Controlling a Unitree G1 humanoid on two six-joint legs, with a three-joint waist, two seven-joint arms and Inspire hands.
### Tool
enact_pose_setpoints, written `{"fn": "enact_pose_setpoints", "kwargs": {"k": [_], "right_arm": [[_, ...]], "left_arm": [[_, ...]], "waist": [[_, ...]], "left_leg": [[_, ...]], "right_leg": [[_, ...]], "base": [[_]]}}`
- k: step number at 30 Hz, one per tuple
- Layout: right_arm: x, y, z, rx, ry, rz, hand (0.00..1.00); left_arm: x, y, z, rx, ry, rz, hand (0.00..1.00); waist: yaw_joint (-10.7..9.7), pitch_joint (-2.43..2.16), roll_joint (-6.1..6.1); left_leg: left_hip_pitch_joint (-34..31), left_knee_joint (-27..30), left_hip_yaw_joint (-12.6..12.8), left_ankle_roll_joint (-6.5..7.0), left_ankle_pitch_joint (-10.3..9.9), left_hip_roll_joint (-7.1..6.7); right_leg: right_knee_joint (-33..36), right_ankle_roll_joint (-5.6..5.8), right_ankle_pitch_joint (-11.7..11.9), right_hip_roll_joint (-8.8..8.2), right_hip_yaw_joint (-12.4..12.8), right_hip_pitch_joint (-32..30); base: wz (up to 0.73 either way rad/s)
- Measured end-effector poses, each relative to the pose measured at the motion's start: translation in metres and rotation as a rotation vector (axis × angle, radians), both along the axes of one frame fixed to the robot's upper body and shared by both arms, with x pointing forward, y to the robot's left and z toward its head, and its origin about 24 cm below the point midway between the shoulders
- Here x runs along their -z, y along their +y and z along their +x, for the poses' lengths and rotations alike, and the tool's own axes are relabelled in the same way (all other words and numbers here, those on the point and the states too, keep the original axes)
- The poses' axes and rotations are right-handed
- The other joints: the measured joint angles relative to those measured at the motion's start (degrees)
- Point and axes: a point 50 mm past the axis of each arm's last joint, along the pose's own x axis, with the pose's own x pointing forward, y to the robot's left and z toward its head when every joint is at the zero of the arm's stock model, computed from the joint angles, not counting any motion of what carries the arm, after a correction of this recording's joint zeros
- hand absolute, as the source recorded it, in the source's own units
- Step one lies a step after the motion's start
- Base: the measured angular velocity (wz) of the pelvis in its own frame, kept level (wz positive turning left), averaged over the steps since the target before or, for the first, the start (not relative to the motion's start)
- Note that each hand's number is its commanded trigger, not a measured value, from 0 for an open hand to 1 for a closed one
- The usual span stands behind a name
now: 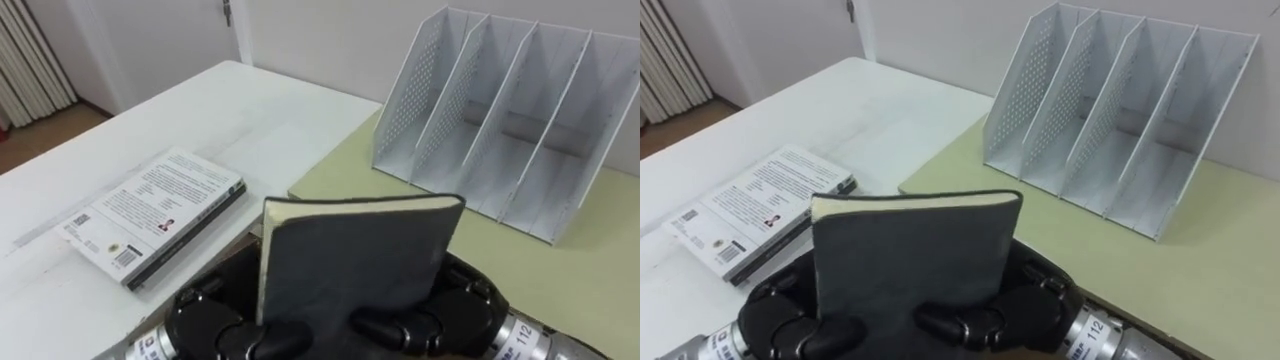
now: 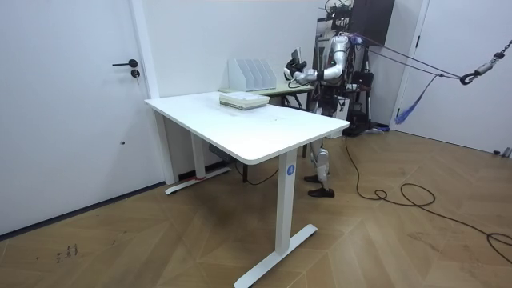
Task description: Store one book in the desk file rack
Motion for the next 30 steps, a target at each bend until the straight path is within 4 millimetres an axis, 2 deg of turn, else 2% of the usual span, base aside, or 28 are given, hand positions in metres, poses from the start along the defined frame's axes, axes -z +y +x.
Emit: {"fn": "enact_pose_setpoints", "kwargs": {"k": [7, 9, 13, 17, 21, 23, 26, 30], "right_arm": [[0.004, -0.001, -0.005, 0.001, 0.019, -0.008, 1.0], [0.004, -0.002, -0.004, 0.004, 0.016, -0.012, 1.0], [0.004, -0.004, -0.004, 0.016, 0.01, -0.026, 1.0], [0.0, -0.014, 0.0, 0.087, 0.004, -0.038, 1.0], [-0.004, -0.021, 0.004, 0.158, -0.014, -0.051, 1.0], [-0.007, -0.028, 0.007, 0.207, -0.02, -0.059, 1.0], [-0.013, -0.035, 0.012, 0.295, -0.047, -0.063, 1.0], [-0.025, -0.037, 0.026, 0.381, -0.116, -0.126, 1.0]], "left_arm": [[0.007, 0.006, 0.001, -0.044, 0.007, 0.044, 0.0], [0.013, 0.007, 0.002, -0.057, 0.017, 0.111, 0.0], [0.04, 0.015, -0.002, -0.092, 0.098, 0.303, 0.0], [0.072, 0.026, -0.017, -0.148, 0.225, 0.461, 0.0], [0.098, 0.031, -0.032, -0.165, 0.329, 0.548, 0.0], [0.117, 0.036, -0.049, -0.208, 0.429, 0.58, 0.0], [0.134, 0.038, -0.067, -0.242, 0.523, 0.627, 0.0], [0.152, 0.034, -0.079, -0.283, 0.6, 0.684, 0.0]], "waist": [[0.8, 0.02, -0.38], [0.7, 0.07, -0.28], [0.5, 0.36, 0.09], [-0.4, 0.48, -0.07], [-0.5, 0.55, -0.33], [-1.4, 0.52, -0.51], [-2.0, 0.46, -0.64], [-2.3, 0.51, -0.77]], "left_leg": [[0.1, 0.0, -0.2, 0.0, 0.0, 0.03], [0.1, 0.0, -0.2, 0.0, 0.0, 0.02], [0.1, -0.2, -0.4, 0.01, 0.0, 0.02], [0.0, -0.2, -0.4, 0.0, 0.0, -0.03], [0.8, -0.6, -0.4, 0.01, 0.0, -0.06], [1.8, -1.0, -0.4, 0.01, 0.0, -0.03], [2.2, -1.1, -0.9, 0.01, 0.0, -0.12], [1.8, -1.1, -1.1, 0.03, 0.0, -0.13]], "right_leg": [[-0.8, 0.03, 0.2, 0.0, -0.5, 0.6], [-0.8, 0.03, 0.2, 0.01, -0.5, 0.5], [-0.8, 0.03, 0.2, 0.04, -0.5, 0.5], [-0.8, 0.04, 0.2, 0.05, -0.5, 0.6], [-0.9, 0.1, 0.2, 0.07, -0.6, 1.2], [-1.9, 0.14, 0.2, 0.09, -0.8, 2.5], [-2.5, 0.29, 0.2, 0.04, -1.1, 3.2], [-2.7, 0.27, 0.4, 0.08, -1.3, 3.1]], "base": [[0.02], [0.0], [0.0], [0.0], [0.0], [0.04], [0.09], [0.02]]}}
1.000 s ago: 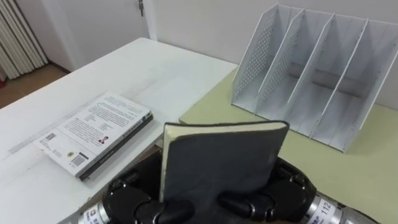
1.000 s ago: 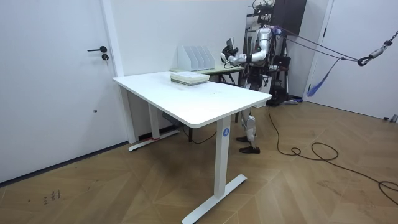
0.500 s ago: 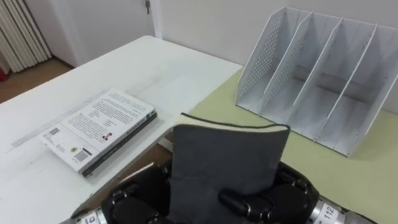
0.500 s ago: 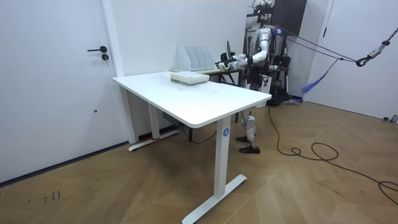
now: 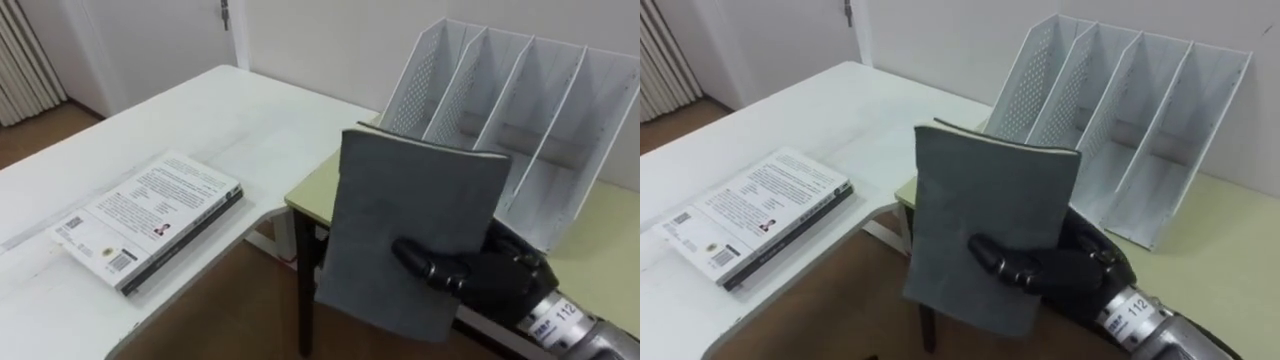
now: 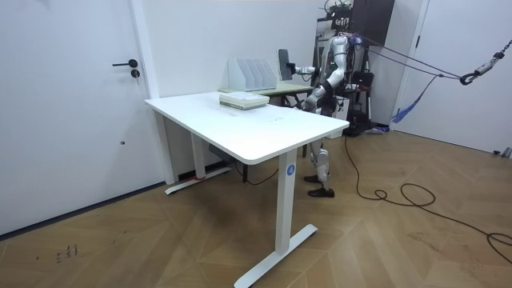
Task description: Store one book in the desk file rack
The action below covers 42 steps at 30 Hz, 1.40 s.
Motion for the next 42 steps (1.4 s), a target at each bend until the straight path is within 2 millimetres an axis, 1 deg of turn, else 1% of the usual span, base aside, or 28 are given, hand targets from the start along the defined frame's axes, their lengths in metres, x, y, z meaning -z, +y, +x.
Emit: {"fn": "enact_pose_setpoints", "kwargs": {"k": [2, 3, 5, 6, 8, 12, 14, 17, 19, 24, 26, 28, 31, 34, 36, 37, 38, 40, 42], "right_arm": [[-0.007, -0.003, 0.007, 0.089, -0.043, -0.069, 1.0], [-0.009, -0.004, 0.009, 0.105, -0.052, -0.091, 1.0], [-0.016, -0.004, 0.011, 0.176, -0.089, -0.164, 1.0], [-0.018, -0.004, 0.012, 0.196, -0.1, -0.185, 1.0], [-0.024, -0.006, 0.014, 0.297, -0.134, -0.23, 1.0], [-0.038, -0.01, 0.022, 0.442, -0.179, -0.257, 1.0], [-0.05, -0.012, 0.029, 0.522, -0.22, -0.247, 1.0], [-0.062, -0.015, 0.037, 0.631, -0.26, -0.242, 1.0], [-0.065, -0.02, 0.042, 0.7, -0.256, -0.236, 1.0], [-0.082, -0.031, 0.054, 0.875, -0.28, -0.232, 1.0], [-0.089, -0.037, 0.065, 0.965, -0.277, -0.25, 1.0], [-0.093, -0.044, 0.07, 1.032, -0.266, -0.241, 1.0], [-0.101, -0.053, 0.077, 1.149, -0.265, -0.252, 1.0], [-0.111, -0.062, 0.074, 1.279, -0.299, -0.281, 1.0], [-0.115, -0.065, 0.073, 1.343, -0.314, -0.298, 1.0], [-0.117, -0.067, 0.074, 1.378, -0.316, -0.307, 1.0], [-0.118, -0.071, 0.073, 1.415, -0.321, -0.328, 1.0], [-0.119, -0.076, 0.071, 1.457, -0.321, -0.341, 1.0], [-0.119, -0.079, 0.073, 1.487, -0.311, -0.343, 1.0]], "left_arm": [[0.01, -0.003, -0.008, -0.013, 0.033, 0.033, 0.0], [0.013, -0.003, -0.011, -0.024, 0.043, 0.04, 0.0], [0.023, 0.001, -0.025, -0.068, 0.098, 0.076, 0.0], [0.025, 0.002, -0.03, -0.077, 0.111, 0.087, 0.0], [0.03, 0.004, -0.043, -0.103, 0.148, 0.11, 0.0], [0.036, 0.006, -0.055, -0.131, 0.183, 0.132, 0.0], [0.038, 0.008, -0.06, -0.143, 0.197, 0.149, 0.0], [0.041, 0.007, -0.067, -0.169, 0.222, 0.171, 0.0], [0.043, 0.005, -0.071, -0.175, 0.235, 0.172, 0.0], [0.046, 0.005, -0.077, -0.181, 0.267, 0.182, 0.0], [0.048, 0.007, -0.08, -0.201, 0.284, 0.185, 0.0], [0.048, 0.007, -0.081, -0.217, 0.288, 0.19, 0.0], [0.05, 0.008, -0.084, -0.236, 0.301, 0.192, 0.0], [0.051, 0.008, -0.083, -0.256, 0.306, 0.187, 0.0], [0.051, 0.009, -0.084, -0.262, 0.309, 0.187, 0.0], [0.051, 0.009, -0.084, -0.264, 0.31, 0.188, 0.0], [0.051, 0.01, -0.085, -0.264, 0.314, 0.192, 0.0], [0.052, 0.01, -0.086, -0.27, 0.325, 0.201, 0.0], [0.052, 0.01, -0.088, -0.277, 0.335, 0.205, 0.0]], "waist": [[0.1, -0.03, 0.0], [0.2, -0.06, 0.04], [0.5, -0.13, -0.08], [0.4, -0.15, -0.11], [0.2, -0.2, -0.2], [0.2, -0.14, -0.32], [0.2, -0.09, -0.46], [0.5, -0.06, -0.42], [0.6, -0.01, -0.47], [0.8, -0.01, -0.45], [0.9, 0.0, -0.63], [1.0, -0.04, -0.8], [1.1, -0.08, -1.12], [1.9, -0.24, -1.37], [2.0, -0.33, -1.5], [2.0, -0.55, -1.67], [1.9, -0.58, -1.8], [2.0, -0.7, -1.94], [2.0, -0.71, -2.02]], "left_leg": [[0.1, -0.1, 0.1, -0.01, 0.0, -0.09], [0.2, -0.1, 0.2, -0.01, 0.0, -0.1], [0.7, -0.7, 0.3, -0.09, 0.1, -0.08], [0.7, -0.8, 0.3, -0.09, 0.1, -0.06], [0.7, -0.9, 0.2, -0.09, 0.1, -0.05], [0.6, -1.0, -0.1, -0.08, 0.1, -0.04], [0.4, -1.0, -0.2, -0.08, 0.1, -0.09], [0.9, -1.3, -0.2, -0.08, 0.1, -0.23], [1.1, -1.4, -0.4, -0.08, 0.1, -0.33], [0.8, -1.4, -0.6, -0.08, 0.1, -0.33], [0.9, -1.5, -0.5, -0.08, 0.1, -0.32], [0.8, -1.5, -0.5, -0.08, 0.1, -0.31], [0.7, -1.5, -0.7, -0.08, 0.1, -0.31], [0.7, -1.8, -1.2, -0.09, 0.1, -0.33], [0.6, -1.8, -1.5, -0.09, 0.1, -0.36], [0.2, -1.8, -1.6, -0.09, 0.1, -0.37], [0.0, -1.8, -2.2, -0.09, 0.1, -0.4], [0.1, -1.8, -2.7, -0.12, 0.1, -0.51], [0.0, -1.8, -3.0, -0.14, 0.1, -0.56]], "right_leg": [[0.0, 0.0, 0.0, 0.06, 0.2, -0.1], [0.0, 0.0, 0.0, 0.09, 0.3, -0.1], [-0.1, -0.03, 0.0, 0.16, 0.4, 0.0], [-0.2, -0.04, 0.0, 0.16, 0.3, 0.0], [-0.8, 0.0, 0.0, 0.12, 0.1, 0.1], [-1.0, 0.07, 0.1, 0.03, -0.4, 0.2], [-1.1, 0.08, 0.1, 0.04, -0.4, 0.2], [-1.2, 0.07, 0.1, 0.17, -0.5, 0.5], [-1.7, 0.08, 0.1, 0.17, -0.8, 1.0], [-2.2, 0.09, 0.2, 0.2, -1.1, 1.0], [-2.0, 0.07, 0.2, 0.31, -1.0, 1.0], [-2.1, 0.06, 0.2, 0.6, -1.1, 1.0], [-2.1, 0.06, 0.2, 0.41, -1.1, 0.9], [-2.2, 0.06, 0.2, 0.61, -1.3, 0.9], [-2.2, 0.06, 0.2, 0.67, -1.7, 0.9], [-2.2, 0.06, 0.2, 0.63, -2.1, 1.0], [-2.2, 0.05, 0.2, 0.51, -2.8, 0.9], [-2.1, 0.05, 0.2, 0.43, -3.2, 1.0], [-2.1, 0.05, 0.2, 0.39, -3.4, 1.1]], "base": [[-0.02], [-0.08], [-0.06], [0.0], [0.02], [0.03], [0.04], [0.0], [0.05], [0.02], [0.0], [0.0], [0.0], [0.04], [0.04], [0.09], [0.13], [0.12], [0.05]]}}
